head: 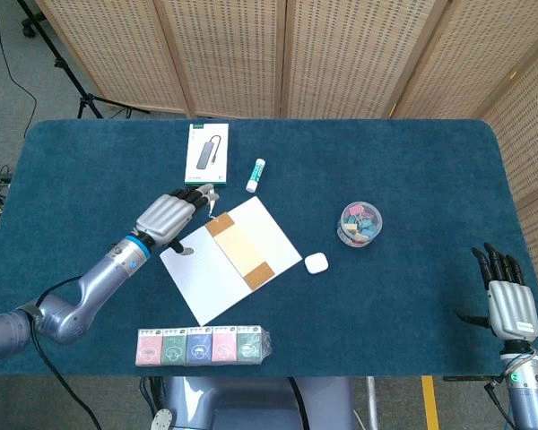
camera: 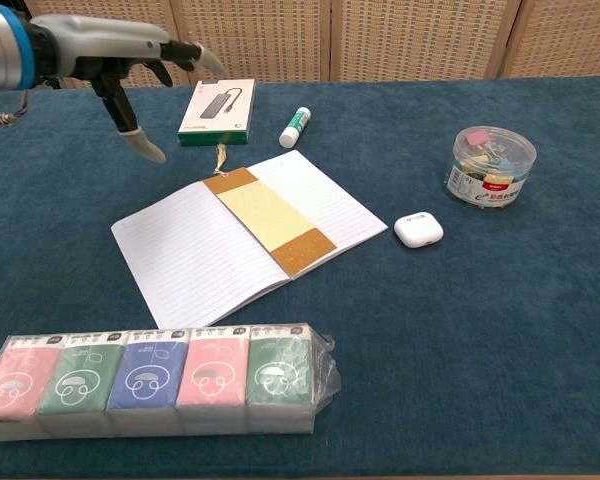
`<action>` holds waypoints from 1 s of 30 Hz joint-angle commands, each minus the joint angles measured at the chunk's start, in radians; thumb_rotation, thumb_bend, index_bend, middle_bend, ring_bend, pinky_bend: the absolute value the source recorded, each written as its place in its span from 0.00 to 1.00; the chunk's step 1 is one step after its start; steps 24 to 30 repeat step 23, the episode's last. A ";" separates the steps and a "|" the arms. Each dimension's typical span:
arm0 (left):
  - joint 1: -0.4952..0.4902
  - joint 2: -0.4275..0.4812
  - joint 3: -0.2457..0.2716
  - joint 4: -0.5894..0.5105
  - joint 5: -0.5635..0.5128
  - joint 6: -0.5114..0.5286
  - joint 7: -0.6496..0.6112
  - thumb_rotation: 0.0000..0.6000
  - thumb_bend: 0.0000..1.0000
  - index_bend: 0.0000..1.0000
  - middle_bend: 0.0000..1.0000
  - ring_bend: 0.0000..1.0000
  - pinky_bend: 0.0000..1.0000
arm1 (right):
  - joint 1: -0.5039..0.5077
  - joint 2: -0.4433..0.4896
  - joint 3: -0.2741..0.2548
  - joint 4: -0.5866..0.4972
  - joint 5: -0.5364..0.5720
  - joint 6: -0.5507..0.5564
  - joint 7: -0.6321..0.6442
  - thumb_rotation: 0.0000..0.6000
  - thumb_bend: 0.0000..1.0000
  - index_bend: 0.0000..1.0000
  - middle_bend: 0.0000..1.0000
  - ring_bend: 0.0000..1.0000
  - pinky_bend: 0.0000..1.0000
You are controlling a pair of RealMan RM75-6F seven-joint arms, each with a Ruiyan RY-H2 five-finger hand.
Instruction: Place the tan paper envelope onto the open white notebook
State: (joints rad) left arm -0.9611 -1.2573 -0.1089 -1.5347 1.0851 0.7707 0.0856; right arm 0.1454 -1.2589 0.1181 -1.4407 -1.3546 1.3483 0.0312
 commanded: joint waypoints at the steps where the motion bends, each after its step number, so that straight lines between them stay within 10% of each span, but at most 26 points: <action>1: 0.104 0.052 0.010 -0.048 0.082 0.140 -0.037 1.00 0.00 0.00 0.00 0.00 0.09 | -0.001 0.002 -0.001 -0.002 -0.004 0.003 0.004 1.00 0.00 0.00 0.00 0.00 0.00; 15: 0.573 0.027 0.140 -0.041 0.203 0.713 -0.087 1.00 0.00 0.00 0.00 0.00 0.00 | -0.017 0.005 -0.005 0.004 -0.073 0.077 0.073 1.00 0.00 0.00 0.00 0.00 0.00; 30: 0.742 0.014 0.177 -0.028 0.211 0.843 -0.078 1.00 0.00 0.00 0.00 0.00 0.00 | -0.026 0.010 -0.012 -0.006 -0.102 0.108 0.084 1.00 0.00 0.00 0.00 0.00 0.00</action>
